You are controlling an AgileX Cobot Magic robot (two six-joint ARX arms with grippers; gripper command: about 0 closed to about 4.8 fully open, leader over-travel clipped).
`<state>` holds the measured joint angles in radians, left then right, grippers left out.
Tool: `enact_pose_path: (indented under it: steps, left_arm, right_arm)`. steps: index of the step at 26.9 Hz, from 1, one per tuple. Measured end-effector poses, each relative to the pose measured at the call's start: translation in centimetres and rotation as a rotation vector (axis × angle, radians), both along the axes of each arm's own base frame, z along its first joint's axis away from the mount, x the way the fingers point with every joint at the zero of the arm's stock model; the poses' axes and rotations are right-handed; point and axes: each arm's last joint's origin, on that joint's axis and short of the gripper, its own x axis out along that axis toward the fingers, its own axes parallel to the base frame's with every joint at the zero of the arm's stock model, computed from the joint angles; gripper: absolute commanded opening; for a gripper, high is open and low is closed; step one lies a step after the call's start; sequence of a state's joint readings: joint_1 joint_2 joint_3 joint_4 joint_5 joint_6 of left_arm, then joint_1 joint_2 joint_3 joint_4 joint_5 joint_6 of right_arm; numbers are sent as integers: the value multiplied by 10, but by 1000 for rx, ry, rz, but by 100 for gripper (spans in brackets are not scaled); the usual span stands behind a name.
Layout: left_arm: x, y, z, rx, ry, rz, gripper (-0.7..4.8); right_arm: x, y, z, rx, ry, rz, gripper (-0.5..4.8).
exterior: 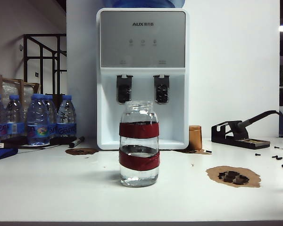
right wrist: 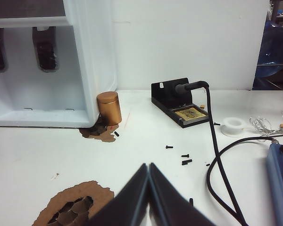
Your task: Pick up the water bottle with two loops of red belts, then reach the front water dispenser and gently press the gray-black baffle horizontally to get a little water.
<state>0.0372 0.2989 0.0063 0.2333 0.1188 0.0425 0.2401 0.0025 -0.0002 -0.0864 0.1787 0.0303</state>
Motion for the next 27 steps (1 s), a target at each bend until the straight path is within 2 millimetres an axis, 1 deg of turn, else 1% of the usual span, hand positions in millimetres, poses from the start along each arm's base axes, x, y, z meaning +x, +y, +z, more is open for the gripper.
enact_pose_path:
  steps: [5,11,14,27]
  left_arm:
    - [-10,0,-1,0,3,0,-5]
    - [-20,-1,-7,0,42,-1,-5]
    - [-20,-1,-12,-2,93,-2,-5]
    - [-20,-1,-12,-2,91,2,-5]
  right_arm:
    - [0,1,-1,15,11,36,-1]
    - [0,1,-2,14,23,44,-1]
    - [0,1,-2,15,24,47,-1]
    - [0,1,-2,15,24,47,-1]
